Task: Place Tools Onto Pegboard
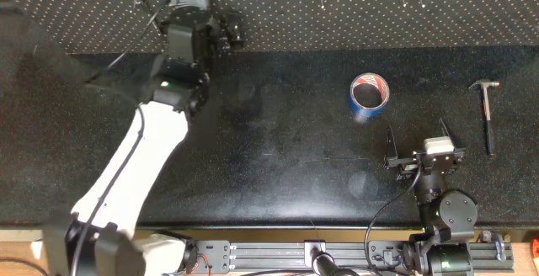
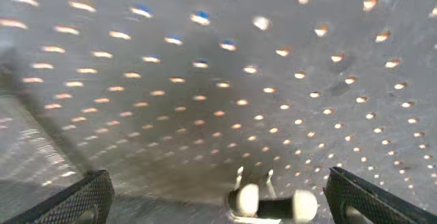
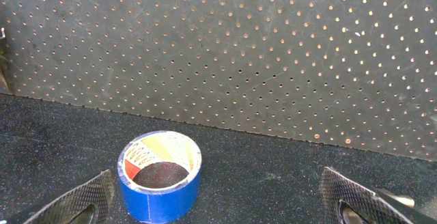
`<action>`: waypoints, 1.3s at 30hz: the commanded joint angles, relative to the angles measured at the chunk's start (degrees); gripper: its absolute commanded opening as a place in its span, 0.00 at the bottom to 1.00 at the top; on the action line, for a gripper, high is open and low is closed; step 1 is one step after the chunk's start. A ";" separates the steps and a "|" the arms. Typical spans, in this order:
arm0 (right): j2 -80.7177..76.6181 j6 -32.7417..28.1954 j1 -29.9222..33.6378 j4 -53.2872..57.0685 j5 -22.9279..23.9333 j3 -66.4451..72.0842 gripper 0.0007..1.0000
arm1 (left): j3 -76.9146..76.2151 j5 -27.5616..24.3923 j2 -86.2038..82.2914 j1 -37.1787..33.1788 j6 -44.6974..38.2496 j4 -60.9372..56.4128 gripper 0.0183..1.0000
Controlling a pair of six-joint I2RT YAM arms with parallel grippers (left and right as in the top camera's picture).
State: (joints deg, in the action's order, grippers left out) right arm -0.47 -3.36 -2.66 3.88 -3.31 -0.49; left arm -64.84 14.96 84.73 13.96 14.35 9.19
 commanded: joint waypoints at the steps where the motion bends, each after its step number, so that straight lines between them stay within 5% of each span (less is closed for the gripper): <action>1: 0.42 -0.37 -0.28 0.17 -0.11 0.20 0.98 | 10.69 -0.63 -23.06 -3.04 -0.28 5.18 1.00; 7: 0.42 -0.37 -0.28 0.17 -0.11 0.20 0.98 | 39.76 -8.46 -53.40 -7.58 0.35 -1.66 1.00; 17: 0.42 -0.37 -0.28 0.17 -0.09 0.20 0.98 | 60.52 -11.52 -76.61 -9.81 0.15 -15.19 1.00; 39: 0.42 -0.37 -0.28 0.17 -0.11 0.20 0.98 | 64.52 -15.06 -84.54 -13.57 -9.29 -4.52 1.00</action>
State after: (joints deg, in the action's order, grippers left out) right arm -0.47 -3.36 -2.66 3.90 -3.29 -0.54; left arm -0.45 0.97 0.93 0.78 5.98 4.19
